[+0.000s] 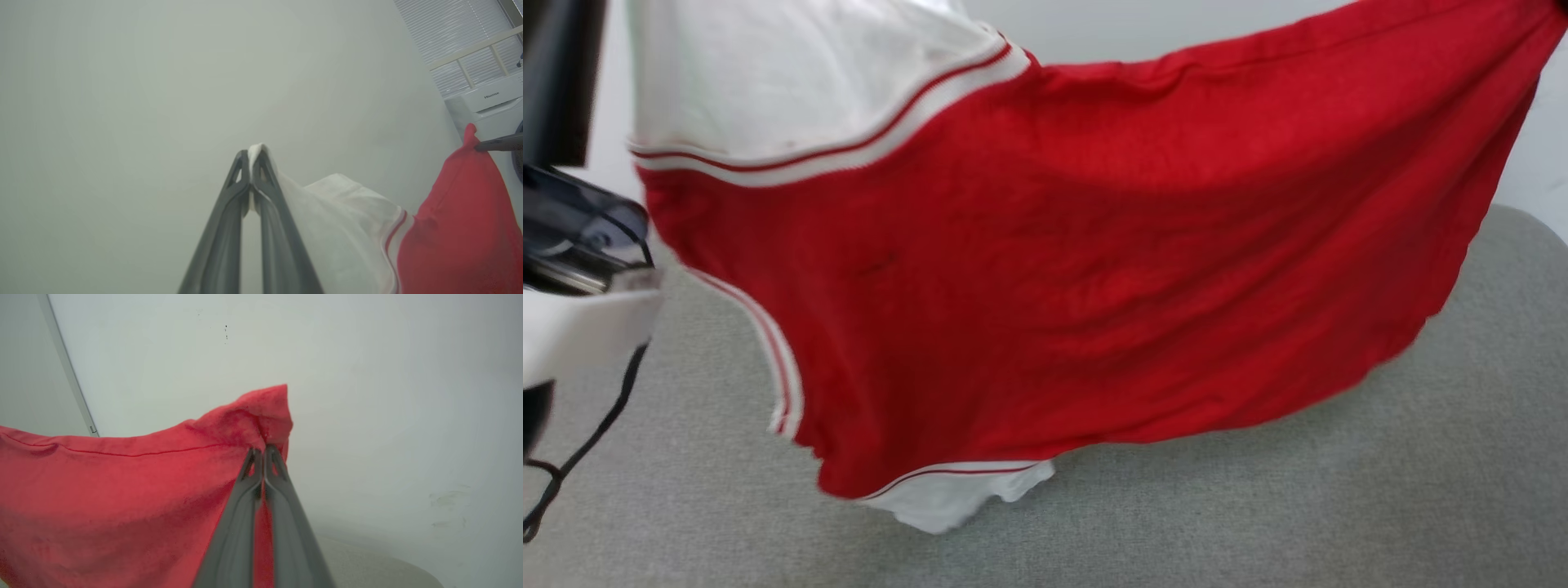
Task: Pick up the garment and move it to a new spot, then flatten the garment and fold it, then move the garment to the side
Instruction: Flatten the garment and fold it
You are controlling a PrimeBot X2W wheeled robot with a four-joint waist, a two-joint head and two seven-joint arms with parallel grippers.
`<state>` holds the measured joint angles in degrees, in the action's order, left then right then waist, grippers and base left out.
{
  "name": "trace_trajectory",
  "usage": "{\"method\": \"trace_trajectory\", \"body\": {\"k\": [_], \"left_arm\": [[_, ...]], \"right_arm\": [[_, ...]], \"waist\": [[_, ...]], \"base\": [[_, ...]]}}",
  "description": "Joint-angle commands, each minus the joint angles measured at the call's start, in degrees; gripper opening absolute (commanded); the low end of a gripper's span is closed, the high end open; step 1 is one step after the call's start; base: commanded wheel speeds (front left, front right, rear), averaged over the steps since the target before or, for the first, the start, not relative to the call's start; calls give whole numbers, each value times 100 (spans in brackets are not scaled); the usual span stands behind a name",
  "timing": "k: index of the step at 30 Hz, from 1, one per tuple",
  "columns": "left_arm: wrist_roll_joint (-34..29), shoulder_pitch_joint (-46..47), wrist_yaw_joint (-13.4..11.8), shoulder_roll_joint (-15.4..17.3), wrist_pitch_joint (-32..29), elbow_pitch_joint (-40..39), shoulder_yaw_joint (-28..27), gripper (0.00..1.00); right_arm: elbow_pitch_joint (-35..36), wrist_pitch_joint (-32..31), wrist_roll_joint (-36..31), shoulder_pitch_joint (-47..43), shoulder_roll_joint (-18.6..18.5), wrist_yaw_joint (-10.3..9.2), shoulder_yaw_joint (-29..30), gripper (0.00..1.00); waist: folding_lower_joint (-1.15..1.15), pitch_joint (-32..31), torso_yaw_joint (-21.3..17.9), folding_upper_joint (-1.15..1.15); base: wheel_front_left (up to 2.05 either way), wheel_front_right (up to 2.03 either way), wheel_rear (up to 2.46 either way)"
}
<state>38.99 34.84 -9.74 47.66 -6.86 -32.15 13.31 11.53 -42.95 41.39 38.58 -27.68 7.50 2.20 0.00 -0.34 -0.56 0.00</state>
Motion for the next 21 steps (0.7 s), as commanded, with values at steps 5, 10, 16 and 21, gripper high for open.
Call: {"method": "trace_trajectory", "body": {"k": [5,10,16,21], "left_arm": [[-5,563,-27,-42,51,104,-205,0],[-38,1125,89,54,88,321,-359,0],[-26,2087,346,129,41,748,-385,0],[-50,3084,612,-29,82,1429,-236,0]], "right_arm": [[277,-89,-51,177,190,-2,165,0],[324,-75,-129,431,341,-2,376,0],[226,60,-312,1020,344,-2,460,0],[-193,345,-428,1753,404,-2,459,0]], "waist": [[0,271,-268,0],[0,759,-397,0],[0,1586,-465,0],[0,2292,-465,0]], "base": [[0,0,0],[0,0,0],[0,0,0],[0,0,0]]}}
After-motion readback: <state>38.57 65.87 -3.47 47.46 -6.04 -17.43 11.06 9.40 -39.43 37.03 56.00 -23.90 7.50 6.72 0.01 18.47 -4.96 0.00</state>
